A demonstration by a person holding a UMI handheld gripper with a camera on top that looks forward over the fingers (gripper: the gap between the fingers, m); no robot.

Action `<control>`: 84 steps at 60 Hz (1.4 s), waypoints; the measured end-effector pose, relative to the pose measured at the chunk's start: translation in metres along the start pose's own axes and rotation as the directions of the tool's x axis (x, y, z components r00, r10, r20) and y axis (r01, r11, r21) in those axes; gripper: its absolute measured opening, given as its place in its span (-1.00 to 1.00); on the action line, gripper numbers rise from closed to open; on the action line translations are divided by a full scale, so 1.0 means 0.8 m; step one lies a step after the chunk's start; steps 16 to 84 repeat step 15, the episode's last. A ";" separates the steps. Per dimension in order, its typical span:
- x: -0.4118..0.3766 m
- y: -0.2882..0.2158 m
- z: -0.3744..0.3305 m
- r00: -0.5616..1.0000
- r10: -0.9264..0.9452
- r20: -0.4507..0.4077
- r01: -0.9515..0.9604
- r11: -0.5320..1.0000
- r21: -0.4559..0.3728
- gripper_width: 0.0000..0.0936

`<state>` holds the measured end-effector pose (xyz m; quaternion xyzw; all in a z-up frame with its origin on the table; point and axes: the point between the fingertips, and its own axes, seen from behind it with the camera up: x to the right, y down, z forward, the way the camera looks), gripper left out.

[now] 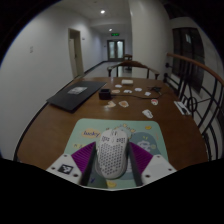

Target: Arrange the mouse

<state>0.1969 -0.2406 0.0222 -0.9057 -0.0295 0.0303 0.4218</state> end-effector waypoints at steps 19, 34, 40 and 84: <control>0.042 0.017 -0.114 0.996 -0.023 0.086 0.019 0.999 0.049 0.81; 0.042 0.017 -0.114 0.996 -0.023 0.086 0.019 0.999 0.049 0.81; 0.042 0.017 -0.114 0.996 -0.023 0.086 0.019 0.999 0.049 0.81; 0.042 0.017 -0.114 0.996 -0.023 0.086 0.019 0.999 0.049 0.81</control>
